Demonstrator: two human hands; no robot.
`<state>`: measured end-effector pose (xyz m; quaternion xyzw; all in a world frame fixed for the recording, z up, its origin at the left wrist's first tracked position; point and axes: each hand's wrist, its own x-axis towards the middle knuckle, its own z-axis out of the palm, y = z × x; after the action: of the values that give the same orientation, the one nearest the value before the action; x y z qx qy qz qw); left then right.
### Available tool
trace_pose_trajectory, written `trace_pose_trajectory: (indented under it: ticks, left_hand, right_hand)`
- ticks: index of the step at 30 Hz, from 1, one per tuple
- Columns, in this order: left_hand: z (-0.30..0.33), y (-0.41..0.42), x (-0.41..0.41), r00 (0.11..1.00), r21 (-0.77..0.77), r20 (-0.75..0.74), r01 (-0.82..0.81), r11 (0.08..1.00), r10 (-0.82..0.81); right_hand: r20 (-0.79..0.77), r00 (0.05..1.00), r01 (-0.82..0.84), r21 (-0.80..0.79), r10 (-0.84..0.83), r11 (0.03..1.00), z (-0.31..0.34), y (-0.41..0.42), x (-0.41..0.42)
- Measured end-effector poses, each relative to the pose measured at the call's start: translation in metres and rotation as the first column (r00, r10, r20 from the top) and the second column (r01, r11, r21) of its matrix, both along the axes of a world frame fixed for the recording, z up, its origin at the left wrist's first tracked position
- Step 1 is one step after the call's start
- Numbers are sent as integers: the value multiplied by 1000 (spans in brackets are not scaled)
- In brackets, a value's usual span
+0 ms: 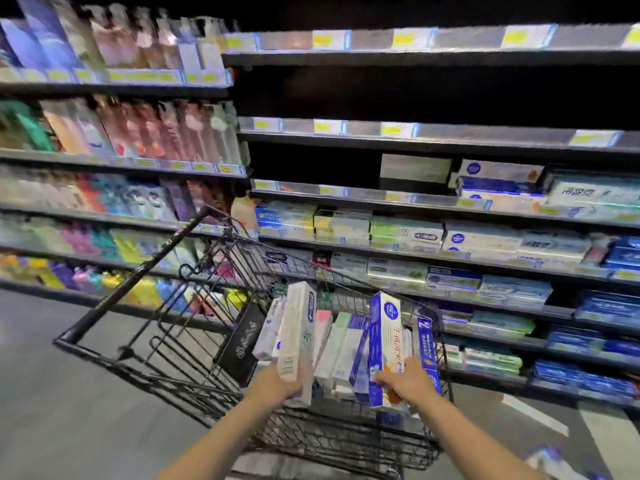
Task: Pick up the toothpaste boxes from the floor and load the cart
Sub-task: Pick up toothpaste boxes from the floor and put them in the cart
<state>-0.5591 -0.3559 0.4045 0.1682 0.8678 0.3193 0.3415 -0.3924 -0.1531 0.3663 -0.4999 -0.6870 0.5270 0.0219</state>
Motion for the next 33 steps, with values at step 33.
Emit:
trace_pose_trajectory:
  ticks: [33]
  left_hand:
    - [-163, 52, -288, 989, -250, 140, 71, 966, -37]
  right_hand:
    - [450, 891, 0, -118, 54, 993, -142, -49, -342]
